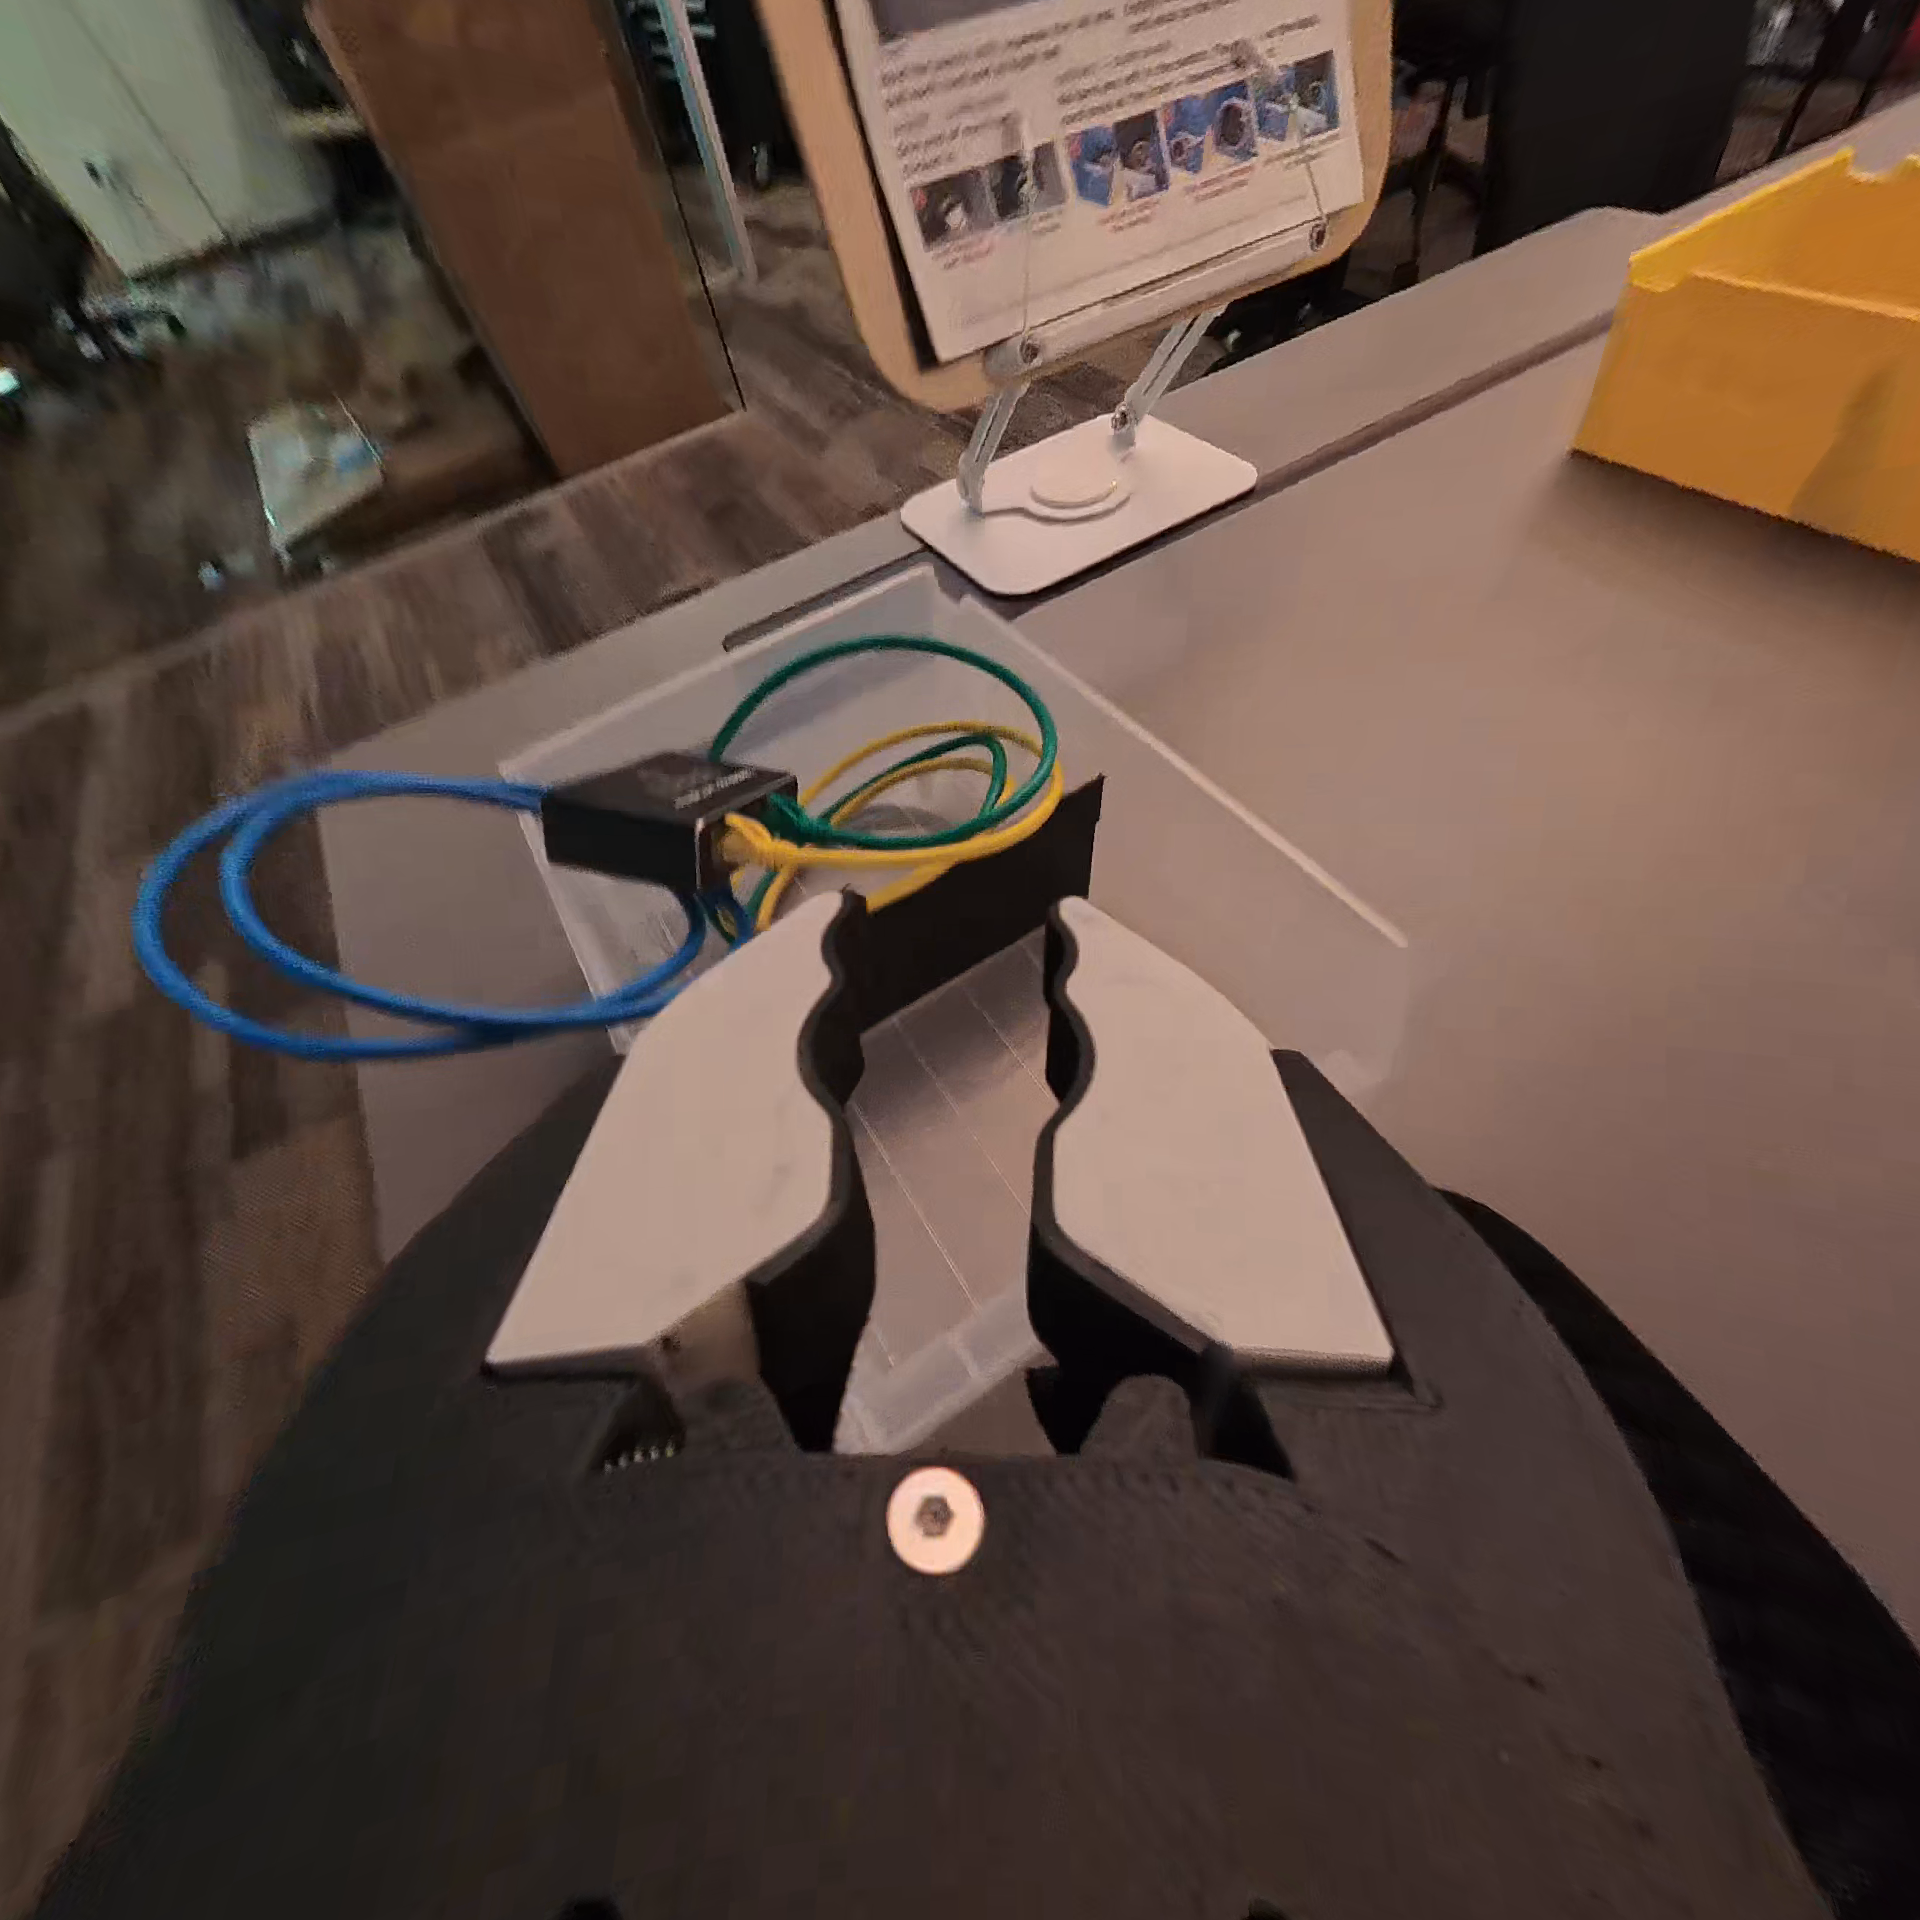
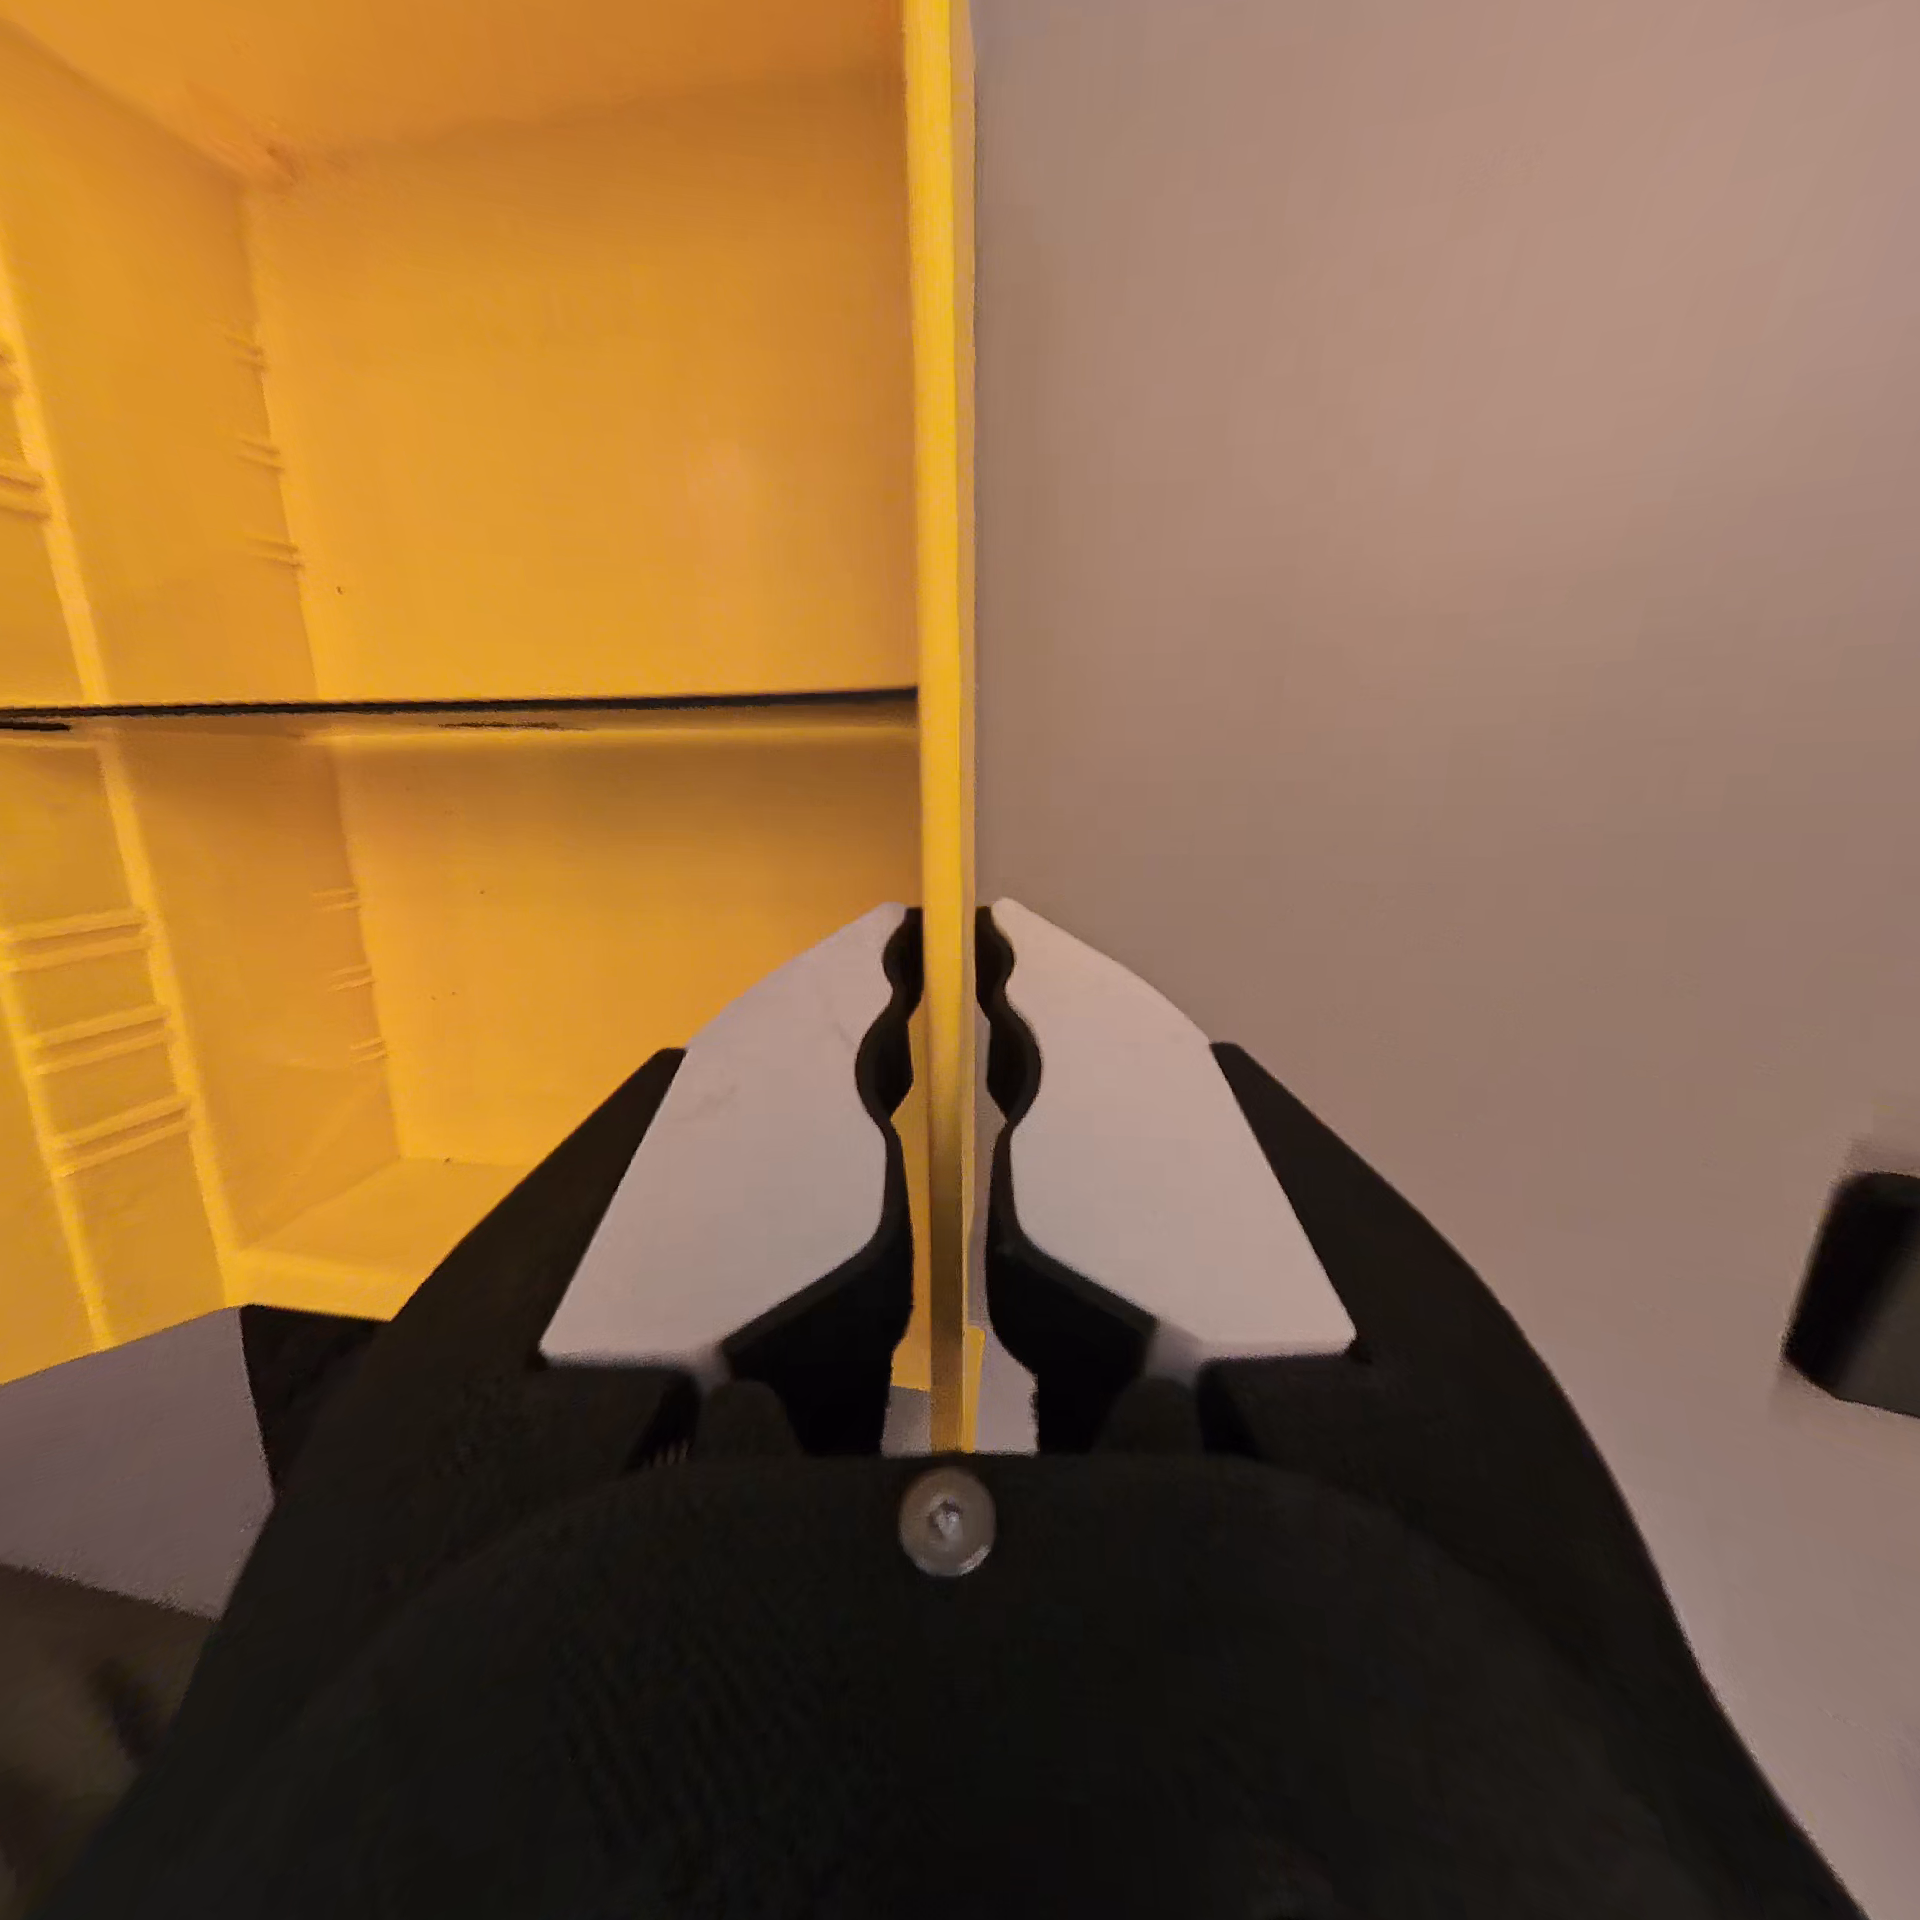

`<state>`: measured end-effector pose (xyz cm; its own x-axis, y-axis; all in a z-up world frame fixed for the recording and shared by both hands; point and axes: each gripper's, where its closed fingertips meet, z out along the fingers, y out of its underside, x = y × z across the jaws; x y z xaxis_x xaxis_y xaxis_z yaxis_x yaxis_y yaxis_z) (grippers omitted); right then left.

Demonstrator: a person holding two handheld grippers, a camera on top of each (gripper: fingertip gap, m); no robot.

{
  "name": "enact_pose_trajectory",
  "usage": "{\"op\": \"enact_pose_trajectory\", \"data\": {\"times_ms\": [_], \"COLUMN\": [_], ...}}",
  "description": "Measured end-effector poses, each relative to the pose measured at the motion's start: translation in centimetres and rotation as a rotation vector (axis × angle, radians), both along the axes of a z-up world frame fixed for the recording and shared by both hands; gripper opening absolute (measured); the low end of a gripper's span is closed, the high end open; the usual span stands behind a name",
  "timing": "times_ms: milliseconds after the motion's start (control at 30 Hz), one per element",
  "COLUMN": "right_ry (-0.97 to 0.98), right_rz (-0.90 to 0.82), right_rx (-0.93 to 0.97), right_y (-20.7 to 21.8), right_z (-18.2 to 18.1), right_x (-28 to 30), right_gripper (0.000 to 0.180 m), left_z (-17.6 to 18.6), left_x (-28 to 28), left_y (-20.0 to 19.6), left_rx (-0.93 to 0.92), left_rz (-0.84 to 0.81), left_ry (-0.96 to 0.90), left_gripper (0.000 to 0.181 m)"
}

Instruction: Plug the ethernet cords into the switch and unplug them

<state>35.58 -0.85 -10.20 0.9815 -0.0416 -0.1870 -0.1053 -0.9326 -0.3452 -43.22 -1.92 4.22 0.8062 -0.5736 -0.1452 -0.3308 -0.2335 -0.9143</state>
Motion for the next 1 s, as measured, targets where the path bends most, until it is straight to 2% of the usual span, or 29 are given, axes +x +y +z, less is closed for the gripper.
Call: {"op": "enact_pose_trajectory", "data": {"times_ms": [33,233,300,400,467,533,600,733,867,1000], "right_ry": [-0.026,-0.259,-0.323,-0.379,-0.346,-0.238,-0.152,-0.042,0.078,0.121], "right_rz": [-0.003,0.01,0.083,0.272,0.409,0.55,0.684,0.884,0.914,0.774], "right_rx": [0.017,0.261,0.359,0.449,0.505,0.525,0.491,0.366,0.442,0.577], "right_y": [0.3,2.5,3.0,3.2,3.3,3.1,2.3,0.3,-0.5,0.4], "right_z": [0.6,7.8,10.7,13.4,14.0,13.8,13.1,12.2,13.6,16.3], "right_x": [0.2,0.2,-2.1,-8.3,-13.8,-19.8,-24.5,-29.4,-30.7,-27.9], "right_gripper": [0.012,0.02,0.023,0.024,0.024,0.024,0.024,0.024,0.024,0.023], "left_z": [0.5,2.1,1.6,-0.5,-1.8,-2.7,-3.3,-4.6,-4.7,-4.6], "left_x": [0.7,2.8,2.6,1.3,0.8,1.3,1.9,3.6,5.5,6.4], "left_y": [0.1,2.9,4.7,7.4,9.1,10.6,11.6,11.9,11.8,12.2], "left_rx": [0.016,-0.056,-0.115,-0.245,-0.332,-0.375,-0.393,-0.412,-0.395,-0.381], "left_rz": [-0.023,-0.152,-0.202,-0.203,-0.16,-0.143,-0.137,-0.179,-0.219,-0.225], "left_ry": [0.027,0.118,0.175,0.335,0.378,0.35,0.312,0.286,0.243,0.21], "left_gripper": [0.033,0.048,0.057,0.057,0.053,0.067,0.07,0.069,0.068,0.069]}}
